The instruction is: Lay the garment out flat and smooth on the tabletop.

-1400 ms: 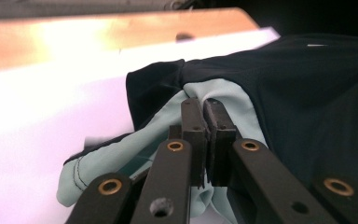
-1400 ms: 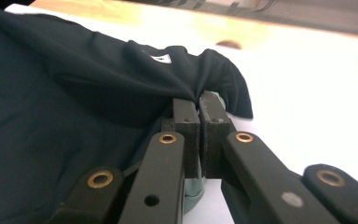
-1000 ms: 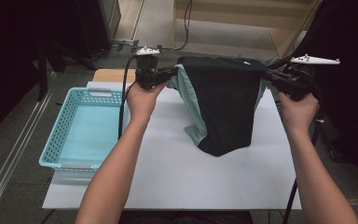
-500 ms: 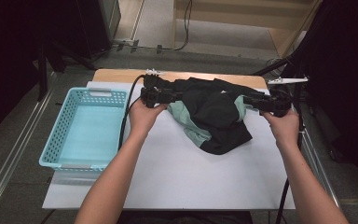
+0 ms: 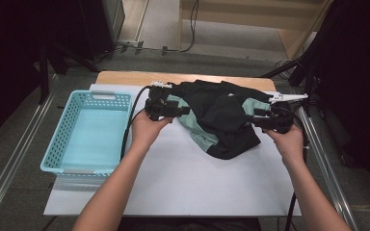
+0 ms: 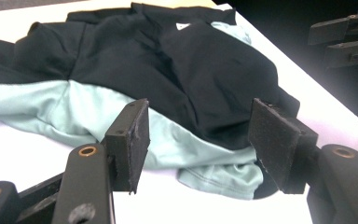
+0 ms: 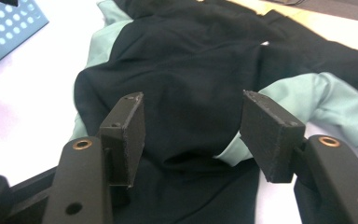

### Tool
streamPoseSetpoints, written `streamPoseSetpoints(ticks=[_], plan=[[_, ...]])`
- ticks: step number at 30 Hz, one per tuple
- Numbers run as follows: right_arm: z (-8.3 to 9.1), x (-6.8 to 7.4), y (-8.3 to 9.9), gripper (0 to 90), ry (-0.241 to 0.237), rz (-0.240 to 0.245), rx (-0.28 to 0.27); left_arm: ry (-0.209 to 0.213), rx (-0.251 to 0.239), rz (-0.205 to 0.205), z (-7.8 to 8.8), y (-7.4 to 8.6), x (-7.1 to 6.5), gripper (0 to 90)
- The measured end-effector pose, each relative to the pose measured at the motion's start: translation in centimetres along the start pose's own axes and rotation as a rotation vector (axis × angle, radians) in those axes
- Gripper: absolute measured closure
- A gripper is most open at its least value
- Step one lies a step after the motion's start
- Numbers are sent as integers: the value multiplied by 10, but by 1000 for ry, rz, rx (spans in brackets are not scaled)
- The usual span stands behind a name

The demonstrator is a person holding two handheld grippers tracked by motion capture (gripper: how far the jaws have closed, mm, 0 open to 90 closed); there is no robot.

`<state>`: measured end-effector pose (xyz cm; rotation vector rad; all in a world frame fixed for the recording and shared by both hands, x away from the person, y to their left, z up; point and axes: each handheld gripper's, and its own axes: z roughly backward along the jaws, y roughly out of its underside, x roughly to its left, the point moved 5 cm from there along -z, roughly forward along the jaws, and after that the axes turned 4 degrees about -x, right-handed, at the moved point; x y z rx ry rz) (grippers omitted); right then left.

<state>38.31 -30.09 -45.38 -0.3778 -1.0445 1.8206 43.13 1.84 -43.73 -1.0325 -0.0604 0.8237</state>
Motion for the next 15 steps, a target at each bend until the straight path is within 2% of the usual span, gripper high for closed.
streamPoseSetpoints(ticks=[9,15], plan=[[-3,13,20,374,-27,32,43,13,19,-15,6,17,-4,382],[-2,23,29,372,-43,50,57,22,40,-10,7,33,-4,382]])
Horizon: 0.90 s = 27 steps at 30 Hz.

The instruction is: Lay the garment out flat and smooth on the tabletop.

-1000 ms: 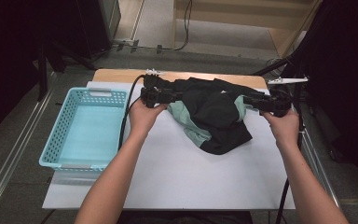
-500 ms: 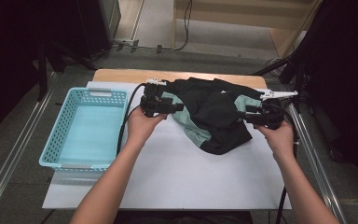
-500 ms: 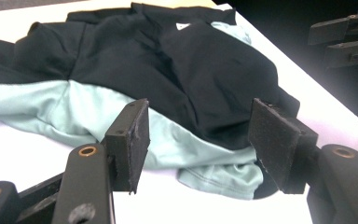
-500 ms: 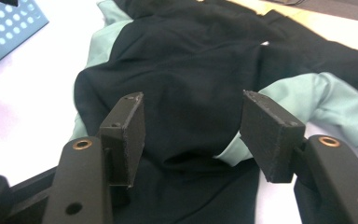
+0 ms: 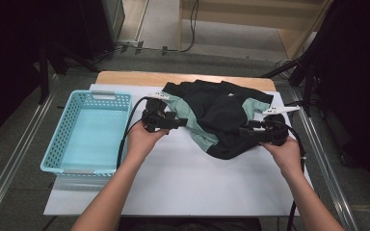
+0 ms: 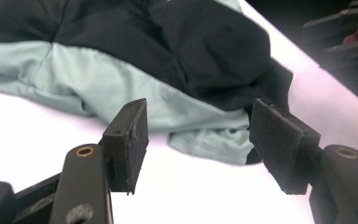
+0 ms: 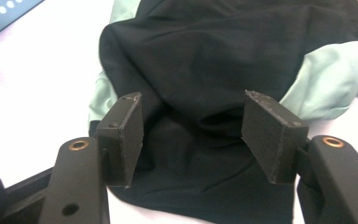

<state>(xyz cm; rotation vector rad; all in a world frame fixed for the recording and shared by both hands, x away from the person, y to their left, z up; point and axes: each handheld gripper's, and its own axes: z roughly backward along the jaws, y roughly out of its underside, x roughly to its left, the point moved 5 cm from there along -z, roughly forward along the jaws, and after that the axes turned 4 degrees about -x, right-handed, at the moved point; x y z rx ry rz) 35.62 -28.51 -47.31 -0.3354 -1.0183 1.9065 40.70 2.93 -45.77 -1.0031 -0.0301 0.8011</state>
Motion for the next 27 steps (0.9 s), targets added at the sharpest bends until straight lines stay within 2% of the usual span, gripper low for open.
streamPoseSetpoints(ticks=[4,8,21,27], plan=[[-1,4,4,372,-10,3,7,13,7,5,-1,8,-2,382],[0,4,8,372,-8,9,13,16,19,-16,-5,16,-7,382],[-4,-10,27,370,13,-26,19,12,79,-63,-34,36,-11,388],[-5,-17,34,370,28,-50,19,15,93,-66,-49,41,-11,396]])
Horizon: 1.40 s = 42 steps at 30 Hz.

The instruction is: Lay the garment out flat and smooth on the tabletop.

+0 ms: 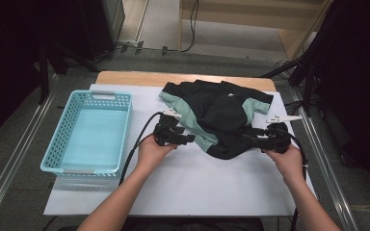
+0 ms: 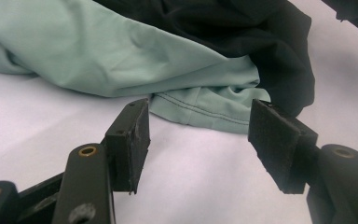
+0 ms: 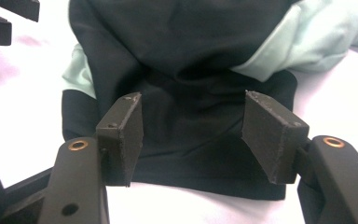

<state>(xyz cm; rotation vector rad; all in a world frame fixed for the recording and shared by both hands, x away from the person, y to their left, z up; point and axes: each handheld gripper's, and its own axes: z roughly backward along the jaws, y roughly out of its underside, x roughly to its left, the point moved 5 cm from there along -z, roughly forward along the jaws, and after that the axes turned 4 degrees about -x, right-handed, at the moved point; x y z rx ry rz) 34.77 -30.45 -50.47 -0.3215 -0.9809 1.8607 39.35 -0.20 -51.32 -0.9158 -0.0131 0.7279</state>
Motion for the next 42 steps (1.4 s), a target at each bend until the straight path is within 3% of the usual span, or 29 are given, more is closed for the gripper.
streamPoseSetpoints(ticks=[13,30,35,39,42], plan=[[0,-13,12,370,30,-24,2,-4,32,-53,-25,1,-6,411],[-8,-27,22,368,79,-44,19,-38,49,-119,-43,5,-4,449],[-15,-33,25,370,93,-54,34,-67,39,-131,-45,5,-5,494],[-22,-34,28,386,90,-57,60,-124,10,-167,-45,9,-6,616],[-29,-34,30,429,82,-57,80,-127,-2,-160,-44,10,-6,698]])
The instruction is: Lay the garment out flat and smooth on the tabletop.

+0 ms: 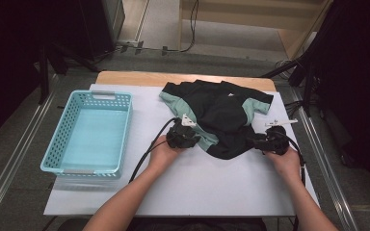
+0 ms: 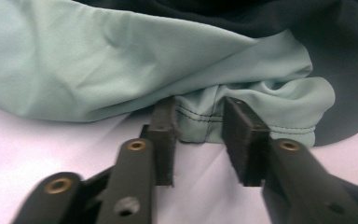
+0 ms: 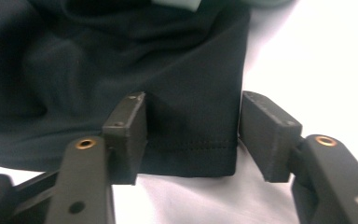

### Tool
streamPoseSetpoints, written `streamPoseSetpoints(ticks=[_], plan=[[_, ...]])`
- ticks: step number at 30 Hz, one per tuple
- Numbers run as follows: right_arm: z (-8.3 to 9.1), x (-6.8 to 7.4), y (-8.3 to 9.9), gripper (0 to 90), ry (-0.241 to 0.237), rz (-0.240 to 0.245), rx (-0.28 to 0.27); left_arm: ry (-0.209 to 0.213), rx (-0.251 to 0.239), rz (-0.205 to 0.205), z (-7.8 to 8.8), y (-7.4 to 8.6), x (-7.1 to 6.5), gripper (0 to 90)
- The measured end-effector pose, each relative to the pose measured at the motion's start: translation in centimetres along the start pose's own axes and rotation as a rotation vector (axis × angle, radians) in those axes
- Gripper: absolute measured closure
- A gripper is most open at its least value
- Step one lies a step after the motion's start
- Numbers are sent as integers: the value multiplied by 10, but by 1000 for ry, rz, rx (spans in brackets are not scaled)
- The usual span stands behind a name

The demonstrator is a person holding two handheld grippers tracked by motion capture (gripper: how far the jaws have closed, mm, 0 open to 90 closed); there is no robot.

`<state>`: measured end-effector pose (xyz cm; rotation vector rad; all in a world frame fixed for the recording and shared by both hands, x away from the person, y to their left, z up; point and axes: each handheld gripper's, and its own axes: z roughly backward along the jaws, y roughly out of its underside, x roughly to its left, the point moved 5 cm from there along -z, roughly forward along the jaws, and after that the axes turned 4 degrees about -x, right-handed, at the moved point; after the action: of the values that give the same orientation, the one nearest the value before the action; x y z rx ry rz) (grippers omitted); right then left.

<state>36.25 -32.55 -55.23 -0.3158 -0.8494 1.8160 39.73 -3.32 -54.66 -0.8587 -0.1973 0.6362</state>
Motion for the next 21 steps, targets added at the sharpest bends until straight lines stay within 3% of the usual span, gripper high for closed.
streamPoseSetpoints(ticks=[4,6,8,13,17,21], plan=[[-1,5,-1,565,-11,-5,24,24,3,28,1,2,-4,852],[0,8,-2,671,-26,-1,50,29,12,34,2,2,-5,861],[0,13,-2,711,-30,11,66,49,21,70,3,2,-4,867],[4,17,-4,734,-36,-6,98,93,86,126,14,1,2,870],[13,20,-5,735,-53,1,95,116,68,175,29,-3,7,871],[25,23,-4,734,-71,-3,89,122,62,167,46,-6,3,870]])
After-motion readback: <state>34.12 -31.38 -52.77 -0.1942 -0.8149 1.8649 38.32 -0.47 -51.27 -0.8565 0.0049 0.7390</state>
